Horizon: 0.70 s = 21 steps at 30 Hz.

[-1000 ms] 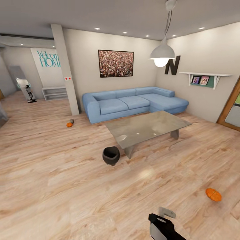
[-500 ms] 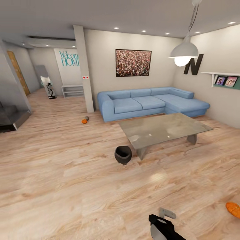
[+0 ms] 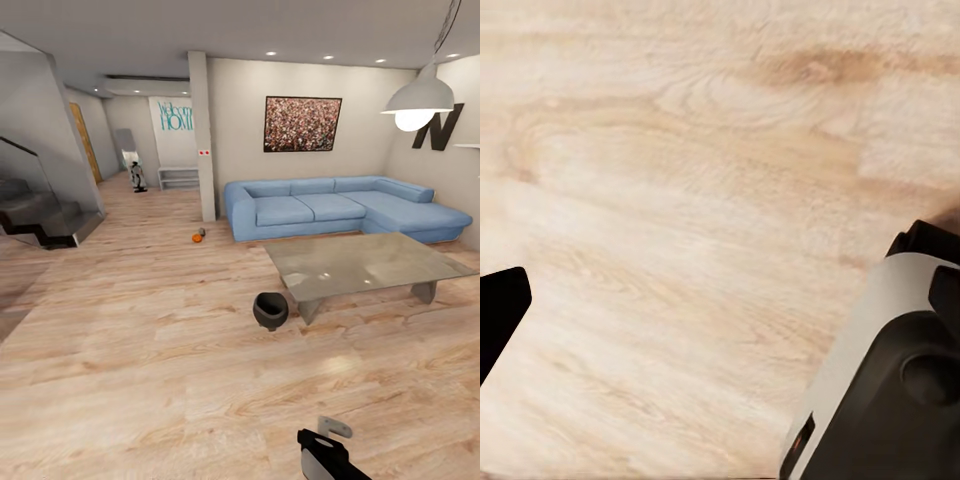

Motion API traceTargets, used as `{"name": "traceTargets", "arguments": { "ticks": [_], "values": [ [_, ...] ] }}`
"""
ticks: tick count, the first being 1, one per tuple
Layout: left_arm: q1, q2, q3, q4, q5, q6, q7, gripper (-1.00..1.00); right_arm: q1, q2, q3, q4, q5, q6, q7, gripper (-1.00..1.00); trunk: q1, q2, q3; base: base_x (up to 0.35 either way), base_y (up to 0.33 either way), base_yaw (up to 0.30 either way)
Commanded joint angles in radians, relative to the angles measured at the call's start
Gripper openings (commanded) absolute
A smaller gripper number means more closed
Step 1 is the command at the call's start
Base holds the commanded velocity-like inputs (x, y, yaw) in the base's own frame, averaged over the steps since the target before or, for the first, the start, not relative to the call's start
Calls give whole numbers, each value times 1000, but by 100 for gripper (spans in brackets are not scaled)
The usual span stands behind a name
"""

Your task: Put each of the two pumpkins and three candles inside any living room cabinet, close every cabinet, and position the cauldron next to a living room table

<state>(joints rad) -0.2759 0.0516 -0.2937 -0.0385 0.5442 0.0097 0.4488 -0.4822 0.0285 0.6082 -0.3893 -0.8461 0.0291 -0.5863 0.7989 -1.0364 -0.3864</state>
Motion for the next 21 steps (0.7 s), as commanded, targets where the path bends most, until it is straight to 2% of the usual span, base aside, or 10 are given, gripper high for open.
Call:
{"name": "traceTargets", "arguments": {
  "ticks": [1, 10, 21],
  "values": [
    [0, 0, -8, -1, 10, 1, 4, 100, -1, -1, 8, 1, -5, 2, -7, 100, 0, -1, -2, 0, 0, 290],
    [0, 0, -8, -1, 10, 1, 4, 100, -1, -1, 8, 10, -7, -38, -7, 100, 0, -1, -5, 0, 0, 289],
    [0, 0, -8, -1, 10, 1, 4, 100, -1, -1, 9, 15, -6, -43, -7, 100, 0, -1, -11, 0, 0, 285]
  ]
}}
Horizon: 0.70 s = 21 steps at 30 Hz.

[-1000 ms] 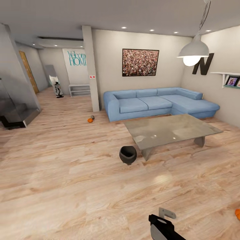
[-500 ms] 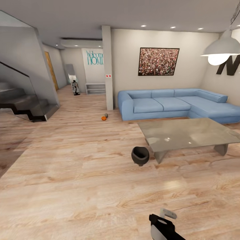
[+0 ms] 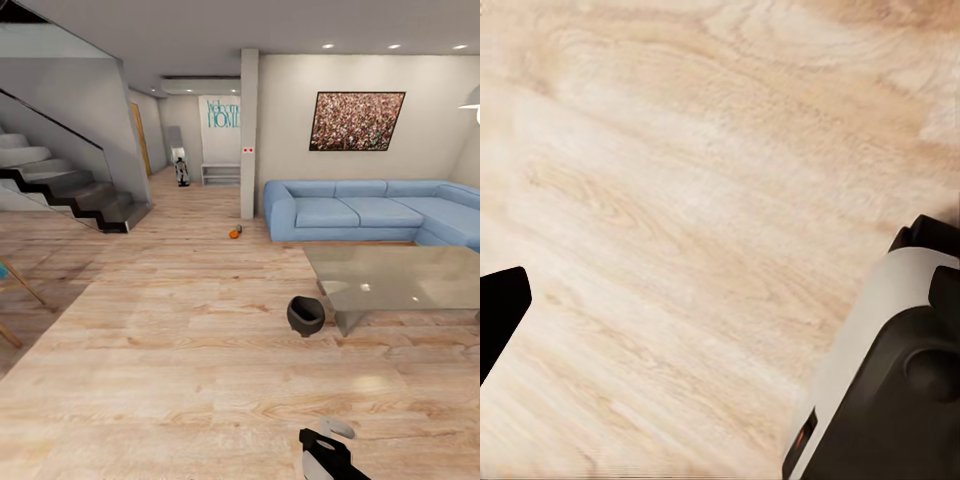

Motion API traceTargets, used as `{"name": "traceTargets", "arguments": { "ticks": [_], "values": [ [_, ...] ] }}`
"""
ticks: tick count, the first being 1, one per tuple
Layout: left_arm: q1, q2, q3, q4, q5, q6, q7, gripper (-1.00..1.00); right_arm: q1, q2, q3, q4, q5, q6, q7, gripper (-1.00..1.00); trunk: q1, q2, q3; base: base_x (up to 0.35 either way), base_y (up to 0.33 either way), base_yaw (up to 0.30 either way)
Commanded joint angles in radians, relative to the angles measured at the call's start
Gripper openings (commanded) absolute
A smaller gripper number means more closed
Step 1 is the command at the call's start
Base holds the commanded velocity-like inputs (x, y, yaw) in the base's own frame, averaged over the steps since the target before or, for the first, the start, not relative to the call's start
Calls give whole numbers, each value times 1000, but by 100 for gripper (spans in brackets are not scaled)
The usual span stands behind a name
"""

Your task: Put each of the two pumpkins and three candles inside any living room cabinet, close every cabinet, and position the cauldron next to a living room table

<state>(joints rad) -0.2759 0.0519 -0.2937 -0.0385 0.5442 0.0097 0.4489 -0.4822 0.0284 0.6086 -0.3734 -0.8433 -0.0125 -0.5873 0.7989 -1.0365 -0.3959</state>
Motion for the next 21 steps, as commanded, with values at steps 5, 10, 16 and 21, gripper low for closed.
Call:
{"name": "traceTargets", "arguments": {
  "ticks": [5, 10, 16, 21],
  "values": [
    [0, 0, -8, -1, 10, 1, 4, 100, -1, -1, 8, -1, -8, -1, -6, 100, 0, -1, -4, 0, 0, 283],
    [0, -1, -8, -1, 9, 1, 4, 100, -1, -2, 8, -1, -8, -1, -6, 100, 0, -1, -6, 0, 0, 283],
    [0, -9, -3, 0, 12, 2, 3, 100, -1, -2, 8, -1, -8, -1, -6, 100, 0, -1, -9, 0, 0, 283],
    [0, -25, 2, -3, 9, 1, 2, 100, -1, -1, 8, -1, -8, -1, -6, 100, 0, -1, -11, 0, 0, 283]
  ]
}}
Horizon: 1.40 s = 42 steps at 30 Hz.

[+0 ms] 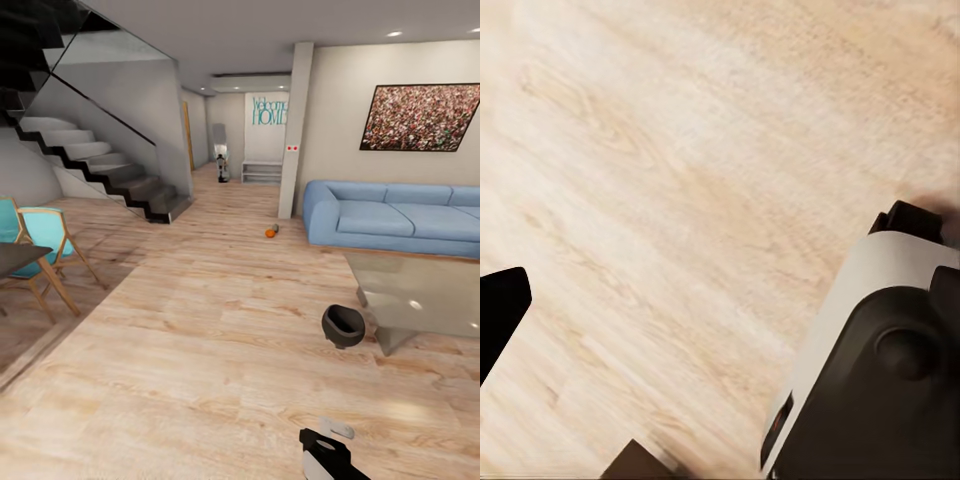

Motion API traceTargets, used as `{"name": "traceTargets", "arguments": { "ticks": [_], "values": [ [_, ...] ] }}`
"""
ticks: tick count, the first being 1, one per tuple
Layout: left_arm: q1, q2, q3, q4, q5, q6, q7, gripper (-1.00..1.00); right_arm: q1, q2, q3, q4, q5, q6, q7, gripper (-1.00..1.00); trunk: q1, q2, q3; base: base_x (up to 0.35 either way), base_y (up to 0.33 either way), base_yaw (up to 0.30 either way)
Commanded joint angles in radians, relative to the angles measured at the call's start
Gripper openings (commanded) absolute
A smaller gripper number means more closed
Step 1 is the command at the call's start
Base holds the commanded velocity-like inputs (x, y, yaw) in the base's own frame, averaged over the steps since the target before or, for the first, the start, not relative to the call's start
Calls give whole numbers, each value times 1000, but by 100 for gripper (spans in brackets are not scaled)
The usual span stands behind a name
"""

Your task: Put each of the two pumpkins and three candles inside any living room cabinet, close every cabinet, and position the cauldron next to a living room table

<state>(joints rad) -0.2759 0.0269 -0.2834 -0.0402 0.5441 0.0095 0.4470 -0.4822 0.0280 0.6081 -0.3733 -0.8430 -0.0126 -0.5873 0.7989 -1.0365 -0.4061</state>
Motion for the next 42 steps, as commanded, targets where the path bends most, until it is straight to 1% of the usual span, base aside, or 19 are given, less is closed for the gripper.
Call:
{"name": "traceTargets", "arguments": {
  "ticks": [1, 3, 7, 9, 12, 13, 14, 16, 17, 18, 20, 24, 28, 30, 34, 37, 38, 42],
  "values": [
    [0, -1, -8, -2, 9, 0, 3, 100, -1, -1, 9, -1, -8, -1, -6, 100, 0, -1, -2, 0, 0, 283],
    [0, -1, -7, -2, 9, -5, -12, 100, -1, 0, 9, -1, -8, -1, -6, 100, 0, -1, -3, 0, 0, 283],
    [-1, 7, -8, -5, 9, -29, -89, 100, -1, 0, 9, -1, -8, -1, -5, 100, 0, -1, -4, 0, 0, 283],
    [-1, 9, -9, -6, 8, -33, -113, 100, -1, -1, 9, -1, -9, 0, -5, 100, 0, -1, -5, 0, 0, 283],
    [-2, 14, -16, -8, 0, -30, -189, 100, -1, -2, 9, -1, -11, 0, -2, 100, 0, -1, -6, 0, 0, 165],
    [-2, 19, -18, -9, -4, -27, -241, 100, -1, -3, 9, -1, -11, 1, 5, 100, 0, -1, -6, 0, 0, 75],
    [-3, 25, -19, -10, -5, -26, -273, 100, -1, -4, 8, -1, -11, 1, 10, 100, 0, -1, -6, 0, 0, 60],
    [-6, 66, -21, -12, -9, -19, -447, 100, -1, -6, 8, -1, -11, 4, 42, 100, 0, -1, -7, 0, 0, 32],
    [-9, 96, -22, -13, -9, -15, -554, 100, -1, -7, 7, -1, -10, 5, 65, 100, 0, -1, -7, 0, 0, 13],
    [-11, 112, -21, -14, -9, -14, -599, 100, -1, -7, 7, -1, -10, 6, 75, 100, 0, -1, -7, 0, 0, 8],
    [-13, 129, -20, -19, -8, -15, -645, 100, -1, -8, 7, -1, -10, 6, 86, 100, 0, -1, -7, 0, 0, 4],
    [-14, 139, -19, -39, -6, -22, -668, 100, -1, -9, 7, -1, -10, 6, 93, 100, 0, -1, -7, 29, 0, 1],
    [-15, 143, -20, -89, -7, -20, -665, 100, -1, -9, 7, -1, -11, 5, 95, 100, 0, -1, -7, 234, 0, 0],
    [-16, 143, -18, -102, -4, -18, -647, 100, -1, -8, 7, -1, -10, 4, 95, 100, 0, -1, -7, 302, 0, 0],
    [-19, 144, -16, -139, 1, -17, -580, 100, -1, -9, 7, -1, -10, 3, 95, 100, 0, -1, -7, 322, 0, 0],
    [-23, 145, -15, -167, 2, -14, -553, 100, -1, -9, 7, -1, -10, 3, 95, 100, 0, -1, -7, 329, 0, 0],
    [-35, 145, -15, -185, 2, -13, -536, 100, -1, -9, 7, -1, -11, 3, 94, 100, 0, -1, -7, 331, 0, 0],
    [-67, 145, -13, -201, 4, -11, -500, 100, -1, -5, 7, 0, -13, 2, 94, 100, 0, -1, -7, 332, 0, 0]
  ]
}}
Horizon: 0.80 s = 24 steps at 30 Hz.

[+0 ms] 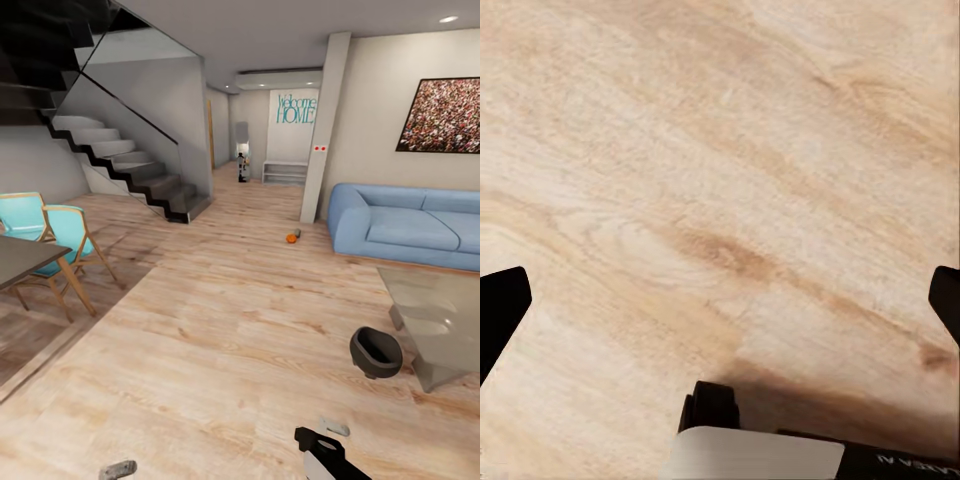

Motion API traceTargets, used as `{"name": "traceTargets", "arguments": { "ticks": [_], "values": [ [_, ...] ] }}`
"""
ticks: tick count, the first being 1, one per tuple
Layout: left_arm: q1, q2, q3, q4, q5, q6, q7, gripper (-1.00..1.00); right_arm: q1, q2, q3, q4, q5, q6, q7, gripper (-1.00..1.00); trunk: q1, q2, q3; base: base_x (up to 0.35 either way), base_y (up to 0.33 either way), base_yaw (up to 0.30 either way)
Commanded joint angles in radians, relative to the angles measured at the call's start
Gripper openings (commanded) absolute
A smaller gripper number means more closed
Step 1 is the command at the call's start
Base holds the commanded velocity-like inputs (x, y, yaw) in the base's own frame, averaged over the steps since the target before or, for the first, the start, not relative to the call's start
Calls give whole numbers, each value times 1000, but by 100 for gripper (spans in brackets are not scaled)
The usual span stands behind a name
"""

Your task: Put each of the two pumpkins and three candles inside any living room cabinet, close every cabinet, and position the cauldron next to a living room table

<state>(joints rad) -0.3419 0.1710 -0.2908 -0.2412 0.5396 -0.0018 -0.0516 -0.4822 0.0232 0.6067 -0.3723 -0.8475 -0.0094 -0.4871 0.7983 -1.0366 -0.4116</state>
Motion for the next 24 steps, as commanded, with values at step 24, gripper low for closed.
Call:
{"name": "traceTargets", "arguments": {
  "ticks": [24],
  "values": [
    [-43, -4, 3, -5, 11, -51, 114, 100, -1, 4, 10, -2, -4, -4, -7, 100, 1, -1, -1, 333, 0, 0]
  ]
}}
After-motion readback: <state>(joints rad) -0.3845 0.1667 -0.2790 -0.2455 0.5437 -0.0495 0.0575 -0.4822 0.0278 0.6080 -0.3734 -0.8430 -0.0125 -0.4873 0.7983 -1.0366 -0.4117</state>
